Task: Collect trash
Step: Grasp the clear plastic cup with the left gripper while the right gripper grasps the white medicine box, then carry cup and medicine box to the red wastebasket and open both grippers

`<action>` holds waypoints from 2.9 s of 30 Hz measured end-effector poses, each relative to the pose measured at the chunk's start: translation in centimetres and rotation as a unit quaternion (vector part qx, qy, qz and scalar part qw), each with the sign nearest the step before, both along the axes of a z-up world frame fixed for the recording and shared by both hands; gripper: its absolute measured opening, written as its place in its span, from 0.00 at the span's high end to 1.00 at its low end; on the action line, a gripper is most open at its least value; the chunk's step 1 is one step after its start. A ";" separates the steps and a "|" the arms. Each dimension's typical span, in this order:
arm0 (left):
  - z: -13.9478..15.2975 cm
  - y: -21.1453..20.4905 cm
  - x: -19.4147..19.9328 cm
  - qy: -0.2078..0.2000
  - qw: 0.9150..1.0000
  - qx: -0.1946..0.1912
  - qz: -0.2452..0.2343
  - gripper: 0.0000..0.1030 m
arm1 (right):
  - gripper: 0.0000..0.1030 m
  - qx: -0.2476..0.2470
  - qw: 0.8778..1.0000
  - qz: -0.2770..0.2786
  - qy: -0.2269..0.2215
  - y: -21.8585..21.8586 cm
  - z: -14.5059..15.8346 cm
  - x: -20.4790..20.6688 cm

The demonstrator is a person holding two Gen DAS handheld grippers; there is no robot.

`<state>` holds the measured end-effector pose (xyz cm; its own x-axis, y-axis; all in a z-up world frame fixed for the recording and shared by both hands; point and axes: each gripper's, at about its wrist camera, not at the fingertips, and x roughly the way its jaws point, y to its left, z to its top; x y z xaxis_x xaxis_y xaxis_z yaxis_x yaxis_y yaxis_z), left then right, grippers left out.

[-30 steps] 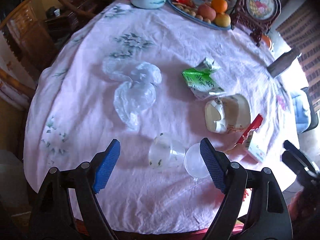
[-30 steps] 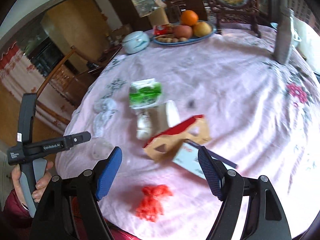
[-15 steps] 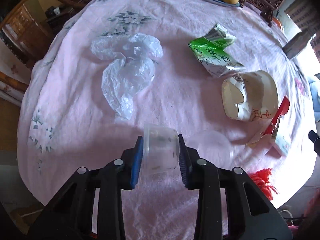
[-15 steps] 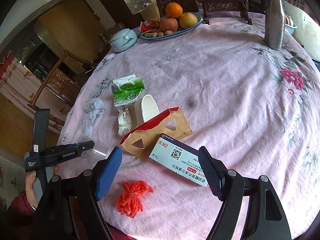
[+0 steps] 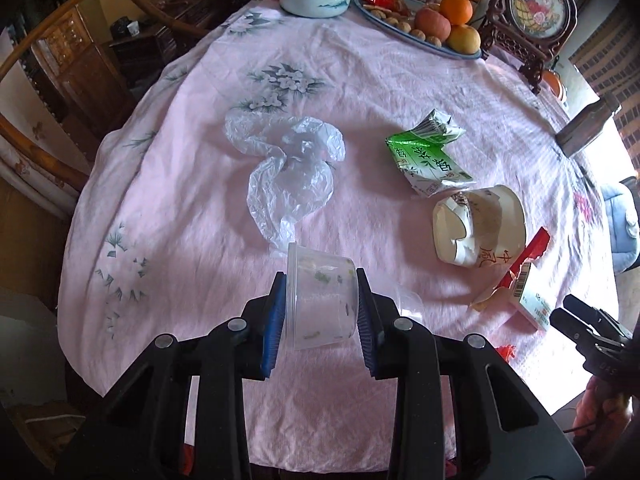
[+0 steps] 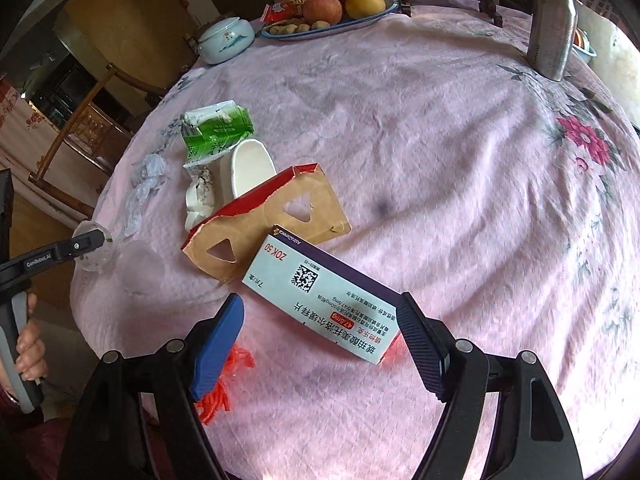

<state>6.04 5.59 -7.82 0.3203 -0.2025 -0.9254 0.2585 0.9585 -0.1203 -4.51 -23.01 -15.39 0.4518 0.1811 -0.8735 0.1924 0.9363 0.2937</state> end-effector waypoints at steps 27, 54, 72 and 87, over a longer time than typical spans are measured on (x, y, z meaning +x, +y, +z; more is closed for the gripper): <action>2.4 8.6 -3.5 -0.027 0.991 -0.001 0.130 0.67 | 0.54 -0.039 0.972 0.189 -0.132 9.2 6.8 4.3; 0.0 31.2 -21.2 0.008 0.891 0.006 0.454 0.67 | 0.54 0.030 0.827 0.548 -0.121 39.5 9.4 4.1; -4.9 38.2 -26.1 0.051 0.848 -0.057 0.525 0.46 | 0.54 -0.010 0.779 0.620 -0.097 48.1 10.1 -0.2; -4.9 41.4 -29.8 0.064 0.804 -0.058 0.588 0.30 | 0.54 -0.014 0.730 0.681 -0.053 52.7 7.2 -2.5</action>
